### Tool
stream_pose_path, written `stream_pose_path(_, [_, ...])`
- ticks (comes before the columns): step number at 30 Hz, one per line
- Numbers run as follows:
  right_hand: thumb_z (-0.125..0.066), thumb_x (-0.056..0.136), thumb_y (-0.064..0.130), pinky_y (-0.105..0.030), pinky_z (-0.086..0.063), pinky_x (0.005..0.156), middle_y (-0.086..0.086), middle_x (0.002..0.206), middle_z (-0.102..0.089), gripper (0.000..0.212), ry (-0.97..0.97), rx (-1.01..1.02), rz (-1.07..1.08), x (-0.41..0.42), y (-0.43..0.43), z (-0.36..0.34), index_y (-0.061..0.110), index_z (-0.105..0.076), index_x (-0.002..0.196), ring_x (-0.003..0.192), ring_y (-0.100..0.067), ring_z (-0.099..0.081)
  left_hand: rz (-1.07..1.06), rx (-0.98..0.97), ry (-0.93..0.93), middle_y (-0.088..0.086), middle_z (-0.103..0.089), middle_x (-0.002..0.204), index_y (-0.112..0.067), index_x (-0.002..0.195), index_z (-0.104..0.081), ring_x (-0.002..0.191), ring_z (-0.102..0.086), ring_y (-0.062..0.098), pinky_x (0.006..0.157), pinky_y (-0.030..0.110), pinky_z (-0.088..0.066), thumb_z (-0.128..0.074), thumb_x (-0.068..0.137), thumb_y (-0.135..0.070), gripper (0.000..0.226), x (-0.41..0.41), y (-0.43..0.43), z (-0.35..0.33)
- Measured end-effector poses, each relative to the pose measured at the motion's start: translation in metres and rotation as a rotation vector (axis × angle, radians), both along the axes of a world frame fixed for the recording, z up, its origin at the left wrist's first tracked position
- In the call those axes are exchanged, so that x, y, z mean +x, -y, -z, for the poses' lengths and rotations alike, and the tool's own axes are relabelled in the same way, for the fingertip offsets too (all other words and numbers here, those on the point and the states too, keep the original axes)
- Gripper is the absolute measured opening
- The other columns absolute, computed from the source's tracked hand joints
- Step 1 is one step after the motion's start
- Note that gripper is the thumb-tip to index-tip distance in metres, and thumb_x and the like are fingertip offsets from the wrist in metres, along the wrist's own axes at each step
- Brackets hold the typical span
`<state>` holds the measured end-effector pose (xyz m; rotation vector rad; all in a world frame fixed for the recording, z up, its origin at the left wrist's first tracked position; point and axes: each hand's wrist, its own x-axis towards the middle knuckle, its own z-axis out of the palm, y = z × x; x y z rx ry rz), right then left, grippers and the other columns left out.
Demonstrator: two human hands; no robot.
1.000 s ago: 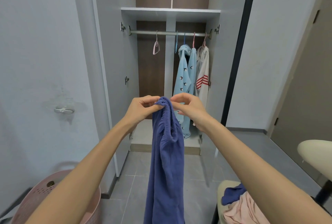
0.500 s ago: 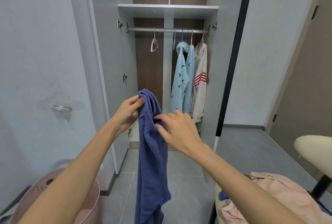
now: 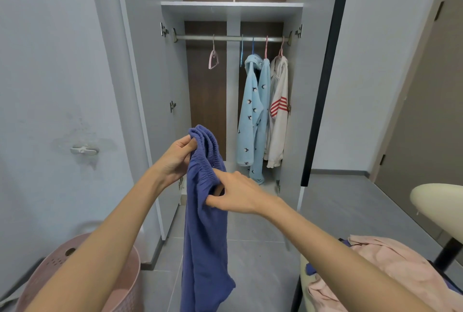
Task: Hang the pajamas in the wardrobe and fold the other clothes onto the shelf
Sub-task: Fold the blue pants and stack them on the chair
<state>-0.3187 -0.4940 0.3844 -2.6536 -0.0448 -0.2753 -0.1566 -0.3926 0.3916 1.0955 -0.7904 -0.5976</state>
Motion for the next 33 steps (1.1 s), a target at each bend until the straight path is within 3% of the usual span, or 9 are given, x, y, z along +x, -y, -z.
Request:
stream_pose_path(4, [-0.061,0.087,0.019,-0.019,-0.047,0.045,0.009,0.067,-0.071,0.019,-0.321,0.407,-0.131,0.0,0.001,-0.005,0.029,-0.046,0.092,0.056,-0.003,-0.065,0.022,0.064,0.009,-0.001,-0.073,0.083,-0.011,0.099,-0.063,0.076,-0.069,0.01,0.065,0.022,-0.055,-0.054,0.084,-0.026,0.023,0.001,-0.001,0.004])
stream_pose_path(7, [-0.061,0.087,0.02,-0.02,-0.048,0.045,-0.001,0.076,-0.073,0.019,-0.438,0.287,-0.106,0.002,0.002,-0.005,0.028,-0.046,0.096,0.061,-0.007,-0.068,0.021,0.102,0.026,0.001,-0.073,0.086,-0.009,0.1,-0.064,0.079,-0.069,0.011,0.068,0.022,-0.055,-0.052,0.088,-0.022,0.02,0.002,-0.002,0.011])
stream_pose_path(11, [-0.051,0.087,0.026,-0.026,-0.047,0.051,0.006,0.068,-0.072,0.009,-0.181,-0.016,0.095,-0.003,0.012,-0.008,0.026,-0.042,0.09,0.05,-0.014,-0.065,-0.03,0.037,0.013,0.002,-0.073,0.097,-0.015,0.098,-0.071,0.09,-0.069,0.014,0.073,0.023,-0.055,-0.059,0.08,-0.027,0.025,0.011,-0.006,0.018])
stream_pose_path(16, [-0.048,0.084,0.017,-0.033,-0.049,0.062,0.006,0.062,-0.068,0.008,0.072,-0.265,0.213,-0.009,0.029,-0.017,0.022,-0.045,0.089,0.077,-0.018,-0.061,-0.08,0.071,0.065,-0.001,-0.073,0.103,-0.026,0.094,-0.077,0.094,-0.068,0.011,0.075,0.021,-0.054,-0.064,0.077,-0.035,0.023,0.017,-0.011,0.023])
stream_pose_path(19, [-0.047,0.09,0.023,-0.033,-0.048,0.059,0.003,0.075,-0.067,0.011,0.202,-0.42,0.267,-0.01,0.031,-0.018,0.025,-0.048,0.101,0.075,-0.024,-0.06,-0.129,0.079,0.092,-0.002,-0.072,0.106,-0.029,0.095,-0.076,0.098,-0.068,0.011,0.076,0.02,-0.054,-0.066,0.074,-0.038,0.025,0.015,-0.009,0.023])
stream_pose_path(22, [-0.047,0.093,0.025,-0.028,-0.036,0.051,-0.001,0.081,-0.062,0.01,0.375,-0.594,0.331,-0.012,0.032,-0.018,0.024,-0.052,0.102,0.071,-0.025,-0.059,-0.232,0.121,0.161,-0.008,-0.072,0.103,-0.035,0.092,-0.076,0.097,-0.067,0.006,0.075,0.017,-0.053,-0.068,0.073,-0.04,0.021,0.011,-0.007,0.023])
stream_pose_path(27, [-0.074,0.074,0.008,-0.029,-0.041,0.044,-0.007,0.089,-0.06,0.01,0.645,-0.7,0.087,-0.018,0.032,-0.018,0.006,-0.064,0.072,0.07,-0.022,-0.053,-0.409,0.181,0.272,-0.012,-0.069,0.101,-0.032,0.106,-0.067,0.095,-0.063,0.003,0.074,0.014,-0.05,-0.065,0.084,-0.029,0.022,0.006,0.004,0.027])
stream_pose_path(30, [-0.076,0.072,0.013,-0.026,-0.045,0.054,-0.001,0.106,-0.066,0.009,0.541,-0.721,-0.089,-0.018,0.03,-0.013,0.009,-0.07,0.077,0.081,-0.019,-0.057,-0.421,0.184,0.324,-0.02,-0.068,0.093,-0.031,0.103,-0.068,0.085,-0.064,-0.004,0.063,0.006,-0.049,-0.064,0.087,-0.024,0.018,-0.001,0.011,0.026])
stream_pose_path(33, [-0.077,0.07,0.013,-0.024,-0.043,0.048,0.001,0.095,-0.067,0.011,0.499,-0.61,-0.084,-0.021,0.031,-0.007,0.011,-0.069,0.078,0.075,-0.017,-0.059,-0.423,0.203,0.36,-0.025,-0.065,0.087,-0.036,0.096,-0.066,0.077,-0.063,-0.012,0.058,0.003,-0.046,-0.063,0.088,-0.021,0.017,-0.008,0.016,0.026])
